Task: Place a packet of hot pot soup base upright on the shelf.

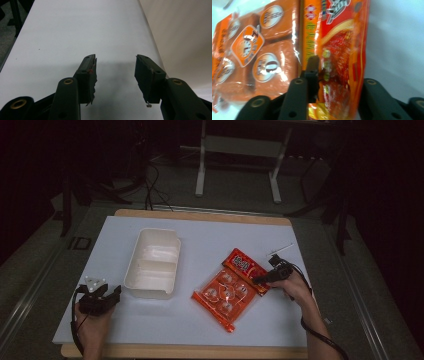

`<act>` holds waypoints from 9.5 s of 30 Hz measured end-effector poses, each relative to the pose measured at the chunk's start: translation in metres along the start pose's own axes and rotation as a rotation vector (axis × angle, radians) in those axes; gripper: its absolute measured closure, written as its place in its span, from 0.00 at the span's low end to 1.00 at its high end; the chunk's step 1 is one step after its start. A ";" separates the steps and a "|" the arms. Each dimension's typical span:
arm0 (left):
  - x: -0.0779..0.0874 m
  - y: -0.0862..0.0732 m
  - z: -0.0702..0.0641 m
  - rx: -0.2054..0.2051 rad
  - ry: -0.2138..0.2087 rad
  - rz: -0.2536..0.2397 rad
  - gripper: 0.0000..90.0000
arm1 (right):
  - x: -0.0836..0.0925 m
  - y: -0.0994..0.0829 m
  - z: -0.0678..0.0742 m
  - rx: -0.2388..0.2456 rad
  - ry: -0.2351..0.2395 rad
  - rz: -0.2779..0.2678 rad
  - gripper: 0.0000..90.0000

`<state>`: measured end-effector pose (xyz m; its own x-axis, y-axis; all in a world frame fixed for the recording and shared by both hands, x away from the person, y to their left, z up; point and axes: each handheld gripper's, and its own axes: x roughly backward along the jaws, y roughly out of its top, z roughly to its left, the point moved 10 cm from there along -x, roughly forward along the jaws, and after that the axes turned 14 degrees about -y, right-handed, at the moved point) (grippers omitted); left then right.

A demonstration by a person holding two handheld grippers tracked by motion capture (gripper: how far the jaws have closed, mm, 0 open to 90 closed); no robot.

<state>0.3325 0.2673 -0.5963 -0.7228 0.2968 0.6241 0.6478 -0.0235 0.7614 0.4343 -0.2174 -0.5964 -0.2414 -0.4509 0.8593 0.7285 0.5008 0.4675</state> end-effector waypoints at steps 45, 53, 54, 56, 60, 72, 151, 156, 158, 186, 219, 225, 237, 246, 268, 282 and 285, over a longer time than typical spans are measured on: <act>-0.002 0.001 -0.010 -0.020 -0.018 -0.008 0.57 | 0.103 0.061 0.105 0.186 -0.090 -0.360 1.00; -0.001 0.001 -0.010 -0.022 -0.018 -0.009 0.56 | 0.113 0.077 0.138 0.244 -0.087 -0.426 1.00; -0.001 0.001 -0.010 -0.021 -0.018 -0.010 0.56 | 0.114 0.078 0.141 0.250 -0.081 -0.435 1.00; -0.001 0.001 -0.010 -0.022 -0.019 -0.009 0.56 | 0.117 0.081 0.148 0.262 -0.081 -0.458 1.00; -0.001 0.001 -0.011 -0.023 -0.021 -0.007 0.56 | 0.120 0.085 0.160 0.274 -0.063 -0.486 1.00; -0.002 0.001 -0.012 -0.024 -0.020 -0.007 0.56 | 0.119 0.098 0.179 0.325 -0.132 -0.593 1.00; -0.009 0.002 -0.040 -0.097 -0.113 0.020 0.86 | 0.133 0.197 0.263 0.311 -0.040 -0.649 1.00; -0.008 0.002 -0.040 -0.098 -0.114 0.021 0.86 | 0.128 0.203 0.275 0.320 -0.017 -0.648 1.00; -0.008 0.002 -0.040 -0.096 -0.115 0.018 0.86 | 0.125 0.205 0.280 0.323 -0.011 -0.648 1.00; -0.008 0.002 -0.040 -0.099 -0.113 0.019 0.86 | 0.095 0.226 0.295 0.253 0.022 -0.629 1.00; -0.008 0.002 -0.040 -0.098 -0.112 0.016 0.86 | 0.063 0.235 0.309 0.133 0.078 -0.663 1.00; -0.008 0.003 -0.040 -0.098 -0.109 0.014 0.86 | 0.059 0.233 0.313 0.120 0.091 -0.679 1.00; -0.008 0.003 -0.040 -0.093 -0.110 0.010 0.85 | 0.040 0.220 0.307 0.095 0.100 -0.679 1.00; -0.009 0.002 -0.041 -0.092 -0.107 0.012 0.85 | 0.029 0.209 0.298 0.064 0.106 -0.683 1.00; -0.008 0.002 -0.040 -0.092 -0.103 0.011 0.84 | 0.024 0.205 0.293 0.113 0.005 -0.688 0.91; -0.009 0.002 -0.040 -0.091 -0.105 0.012 0.84 | 0.007 0.184 0.284 0.176 -0.096 -0.599 0.95; -0.008 0.002 -0.041 -0.093 -0.106 0.012 0.84 | 0.003 0.180 0.286 0.136 -0.081 -0.605 0.97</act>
<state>0.3298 0.2255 -0.5924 -0.6828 0.3948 0.6147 0.6272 -0.1147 0.7703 0.3816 0.0827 -0.4500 -0.6374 -0.6295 0.4444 0.3603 0.2663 0.8940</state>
